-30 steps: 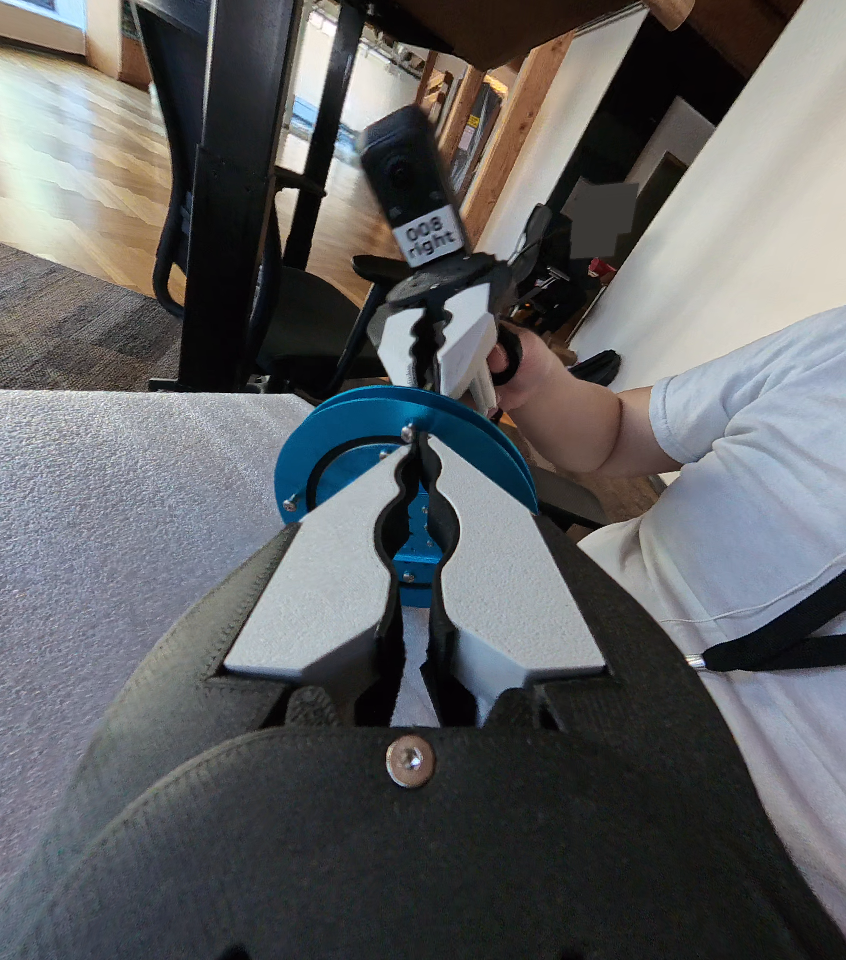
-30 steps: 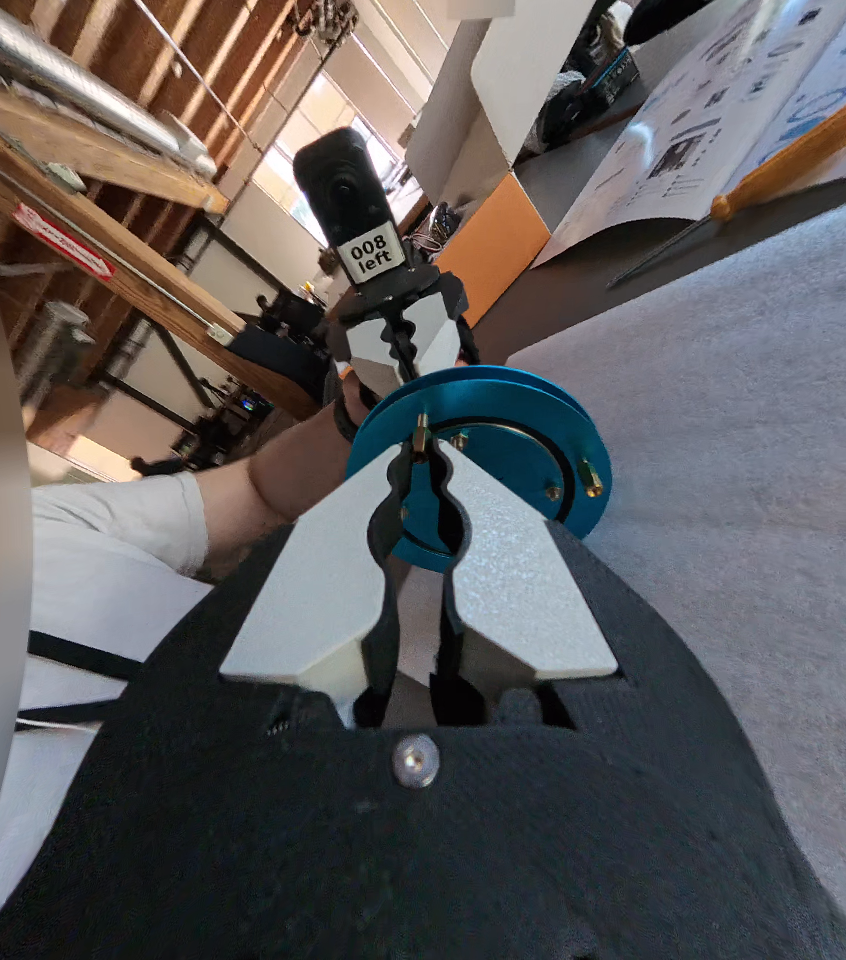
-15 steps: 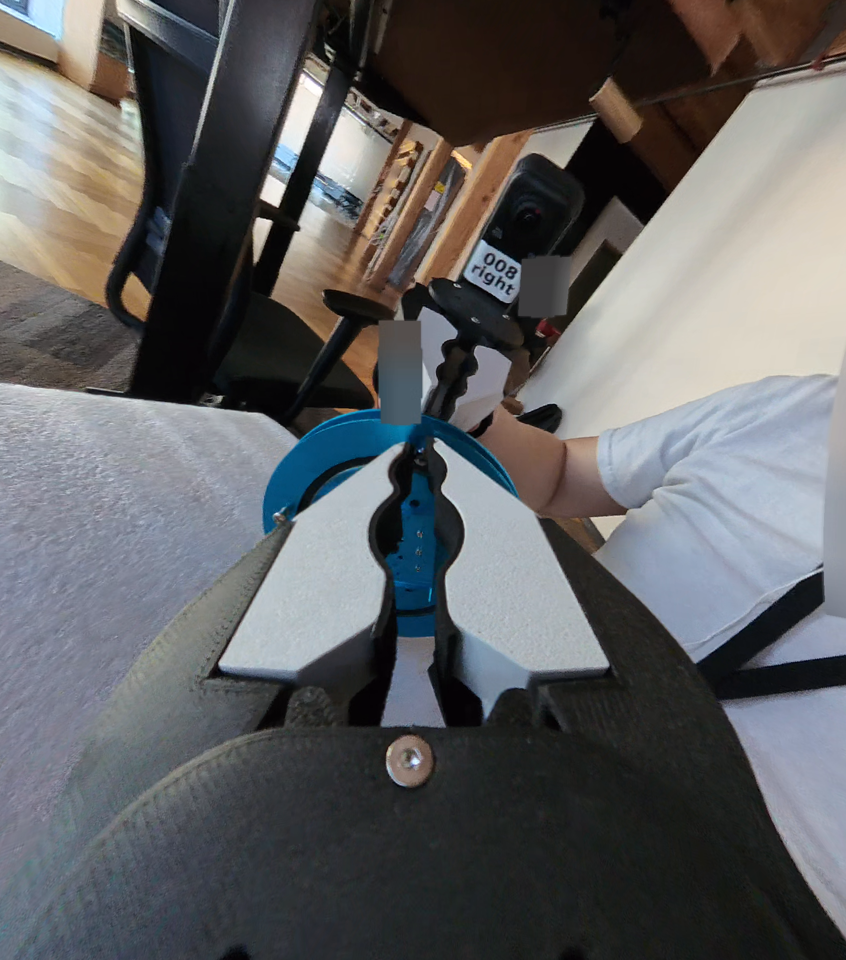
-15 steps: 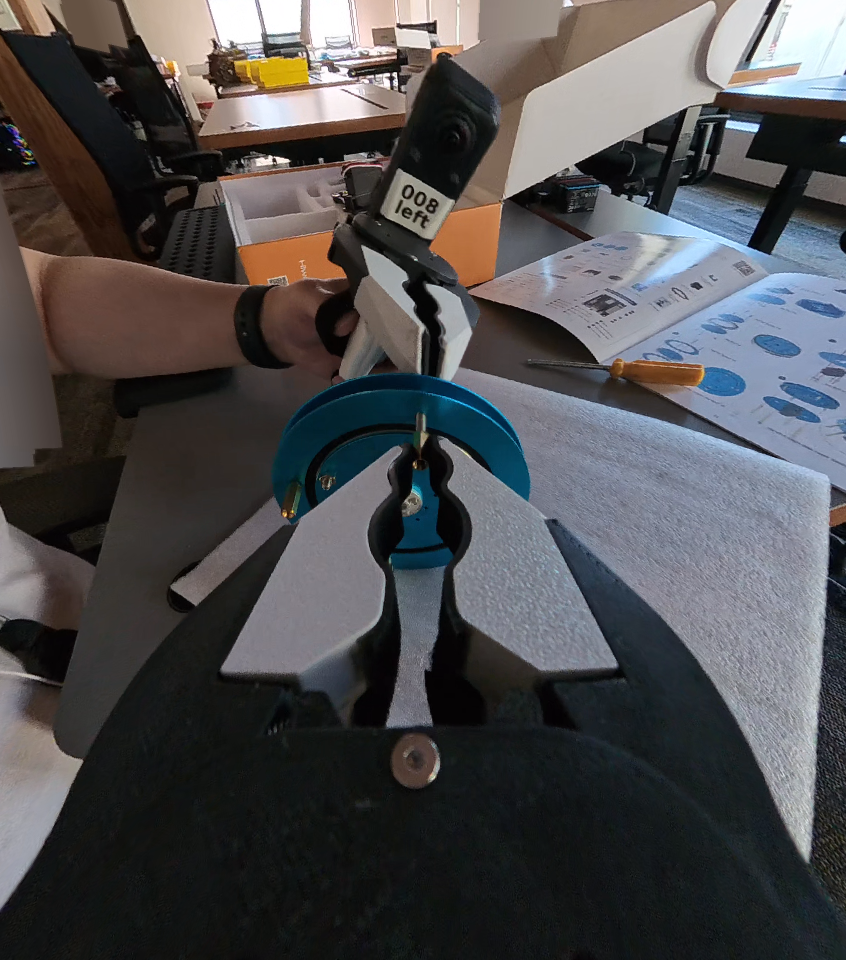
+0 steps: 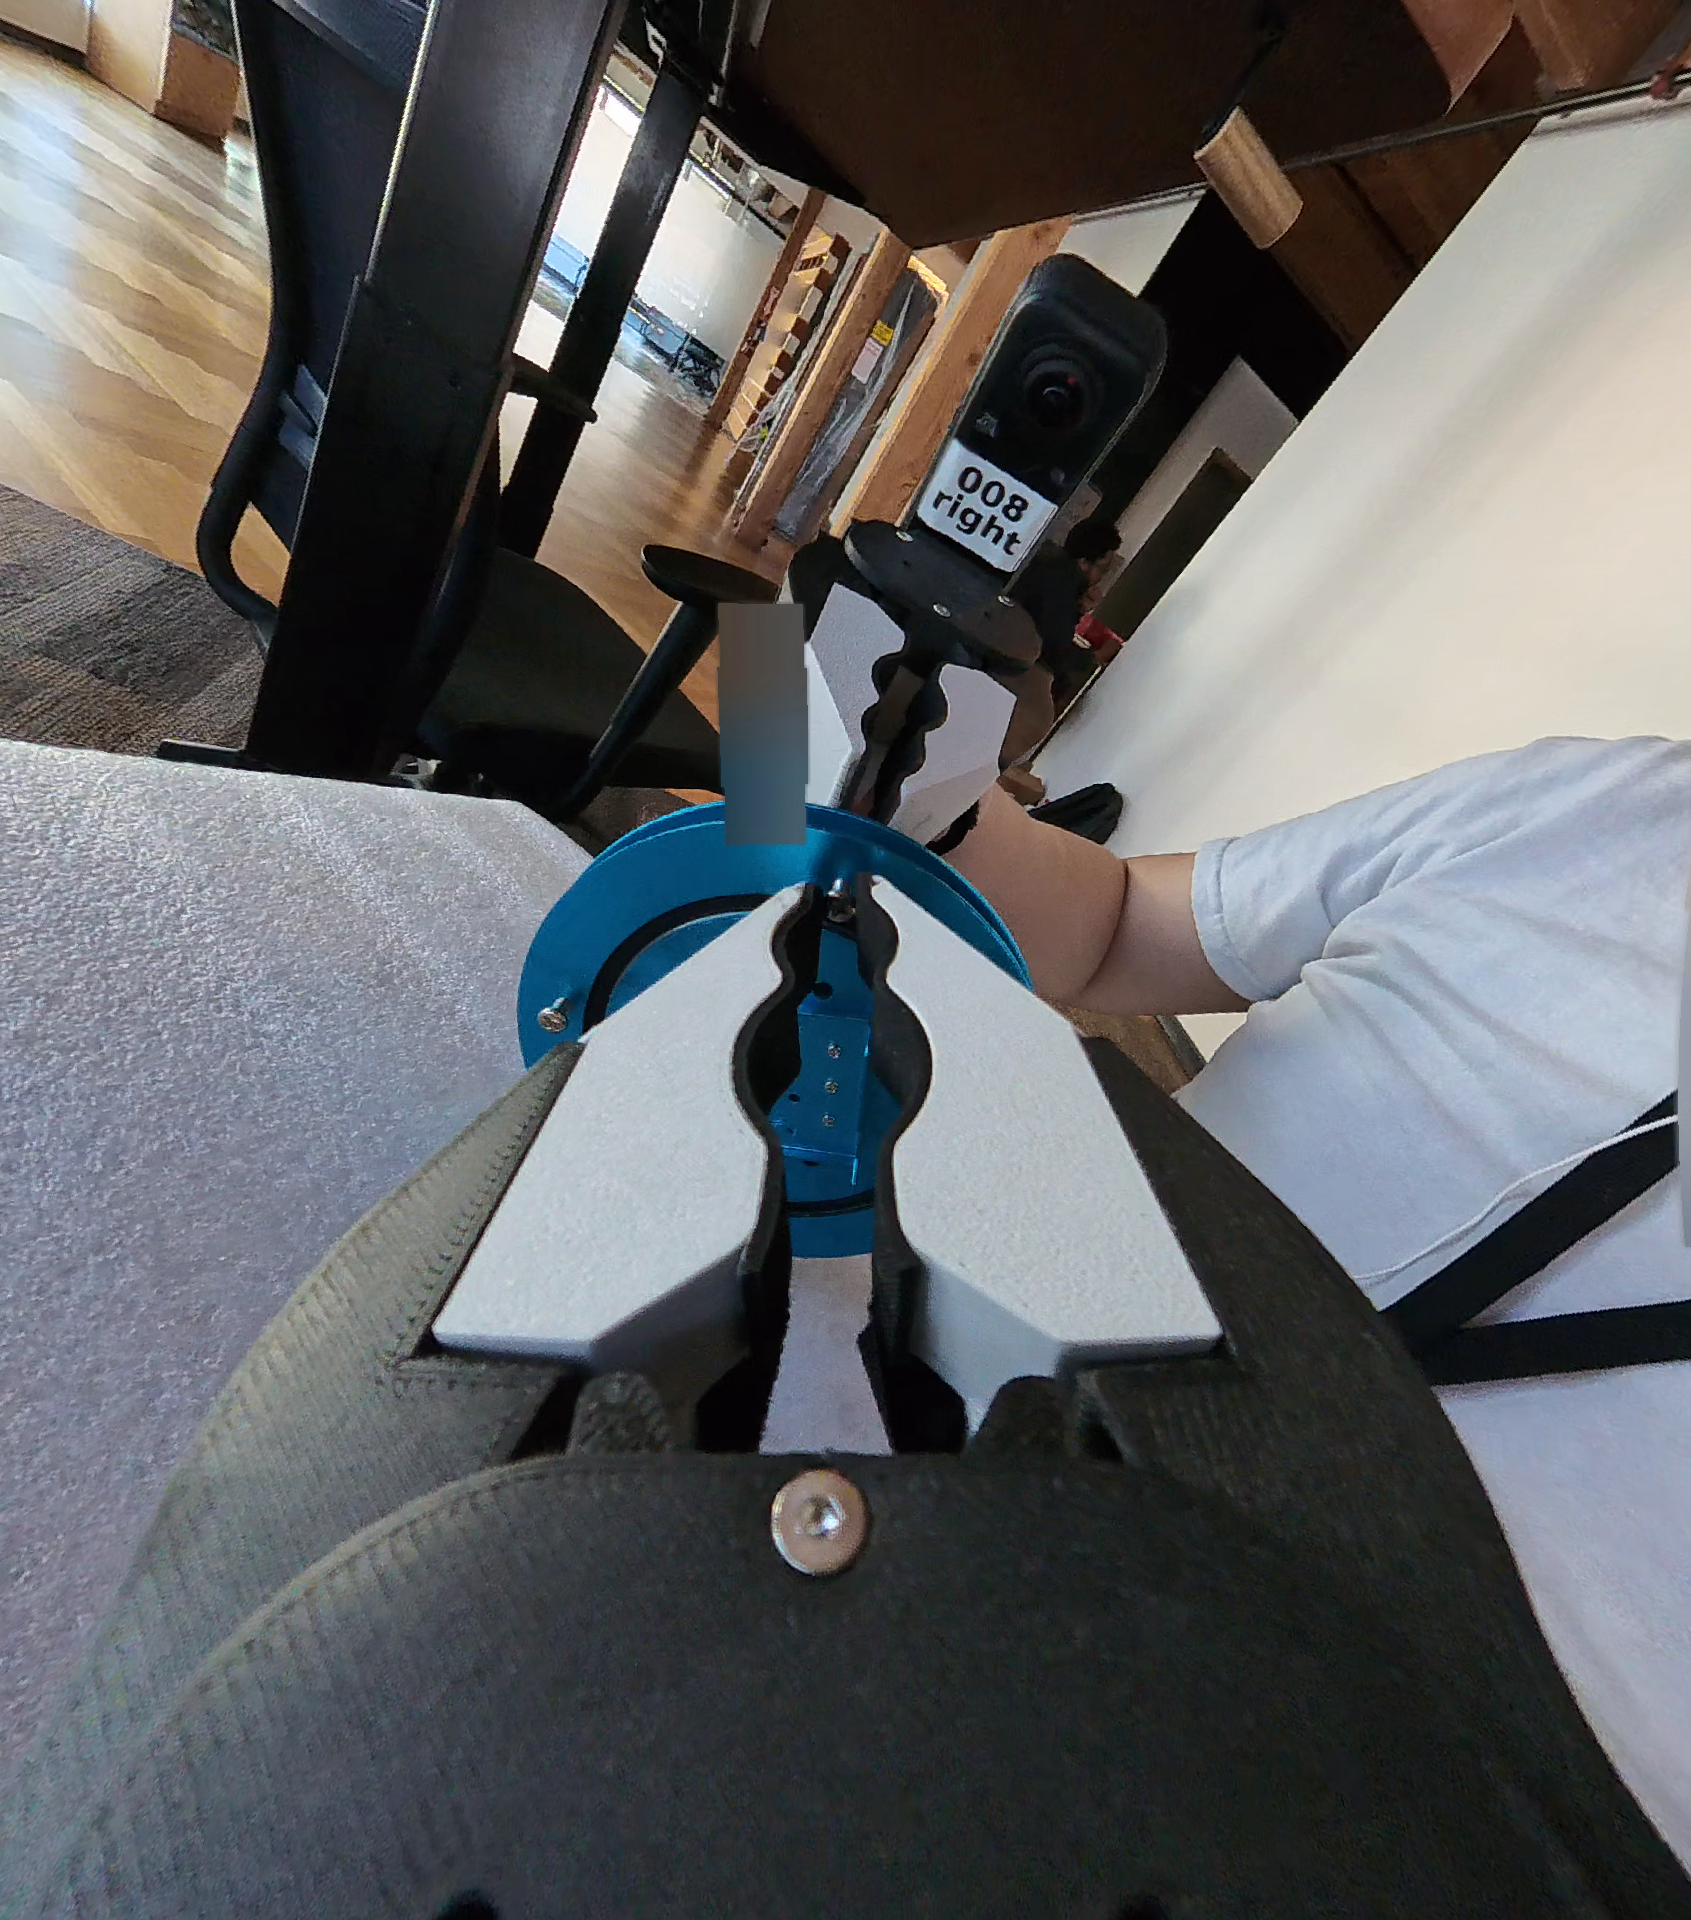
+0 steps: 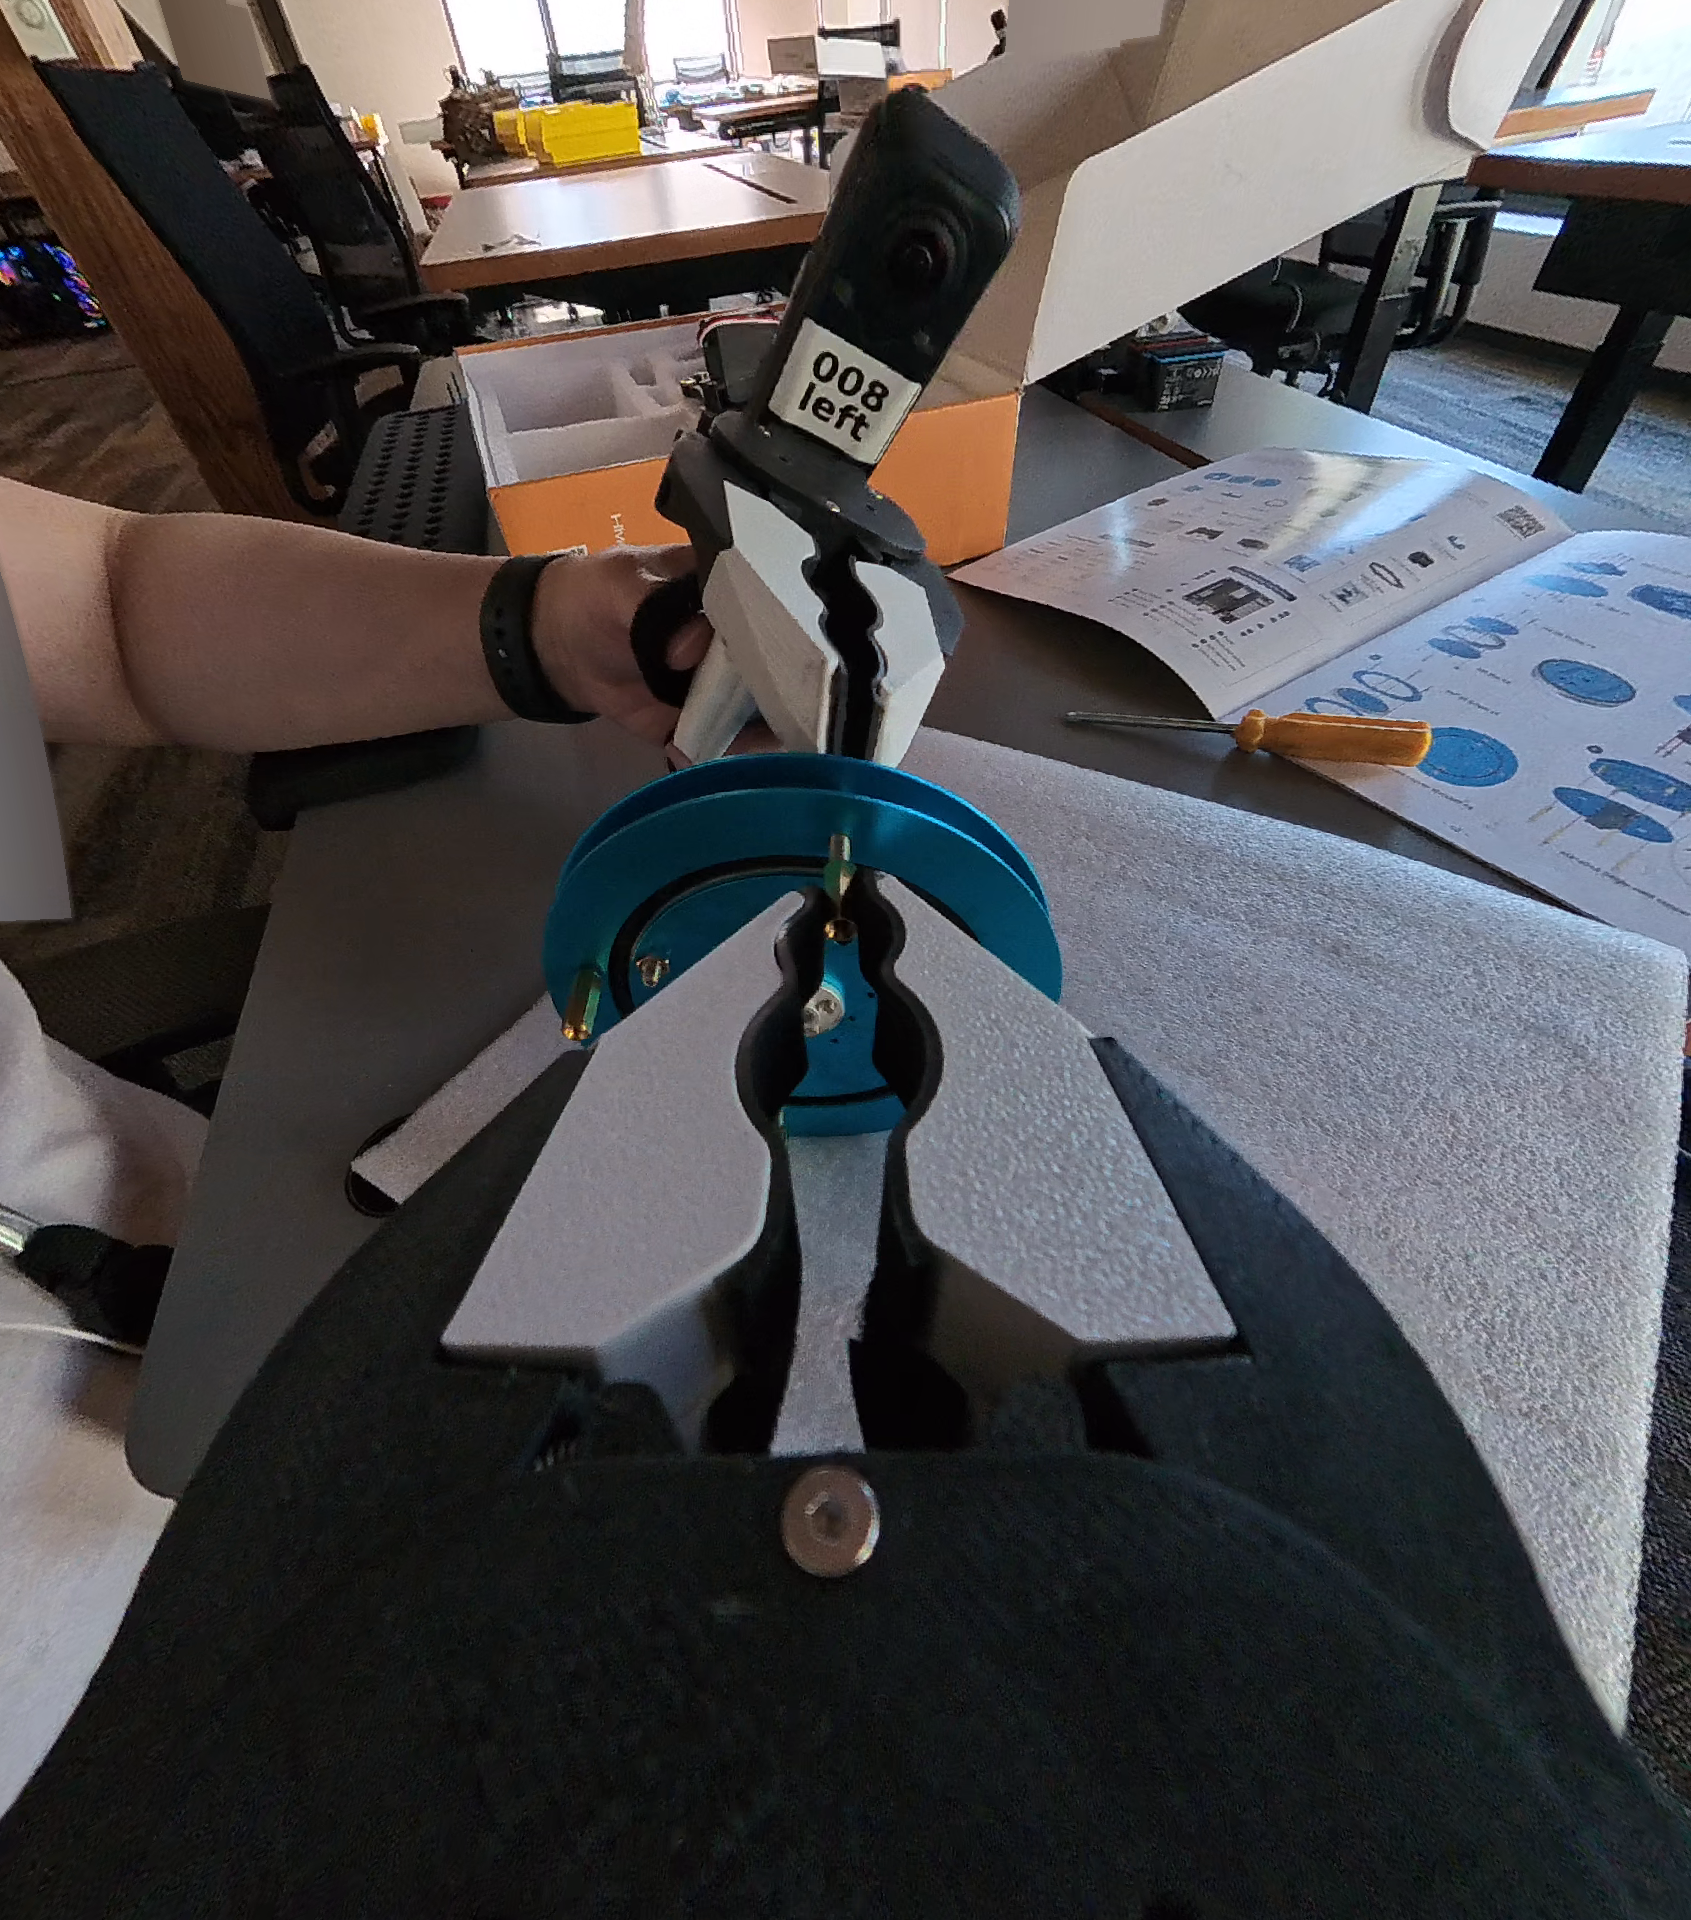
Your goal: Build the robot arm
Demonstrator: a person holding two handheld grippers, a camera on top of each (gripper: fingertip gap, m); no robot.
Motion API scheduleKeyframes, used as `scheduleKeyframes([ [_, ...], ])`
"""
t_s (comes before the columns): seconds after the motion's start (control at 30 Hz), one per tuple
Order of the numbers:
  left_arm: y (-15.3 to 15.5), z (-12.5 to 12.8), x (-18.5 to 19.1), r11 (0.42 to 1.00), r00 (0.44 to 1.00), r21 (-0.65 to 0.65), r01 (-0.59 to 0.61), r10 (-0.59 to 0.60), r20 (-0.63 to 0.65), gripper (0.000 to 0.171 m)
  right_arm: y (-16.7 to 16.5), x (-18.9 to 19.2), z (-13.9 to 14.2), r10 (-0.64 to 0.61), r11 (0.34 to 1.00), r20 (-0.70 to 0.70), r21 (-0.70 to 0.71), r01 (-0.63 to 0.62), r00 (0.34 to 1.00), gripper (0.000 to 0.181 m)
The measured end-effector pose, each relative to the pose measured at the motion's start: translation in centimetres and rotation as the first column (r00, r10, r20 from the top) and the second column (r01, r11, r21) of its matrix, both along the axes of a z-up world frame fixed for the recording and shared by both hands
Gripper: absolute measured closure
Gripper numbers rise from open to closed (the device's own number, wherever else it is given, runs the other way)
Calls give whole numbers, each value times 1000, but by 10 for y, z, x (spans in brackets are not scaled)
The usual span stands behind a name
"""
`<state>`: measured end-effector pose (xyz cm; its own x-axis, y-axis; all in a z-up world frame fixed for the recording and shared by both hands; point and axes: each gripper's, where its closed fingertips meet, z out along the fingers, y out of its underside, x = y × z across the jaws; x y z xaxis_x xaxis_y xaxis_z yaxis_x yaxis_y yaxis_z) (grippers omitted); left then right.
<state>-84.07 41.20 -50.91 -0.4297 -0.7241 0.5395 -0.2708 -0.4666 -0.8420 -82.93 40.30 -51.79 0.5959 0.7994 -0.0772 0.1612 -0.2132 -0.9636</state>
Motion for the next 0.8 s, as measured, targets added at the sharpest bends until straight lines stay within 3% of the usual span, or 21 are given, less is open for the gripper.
scheduleKeyframes([
  [0.8, -6, -3, 3, 999, 999, -2, 35, -35, -29, 168, 1, 1, 2, -8, 995, 26, 97, 6, 1000, 177],
])
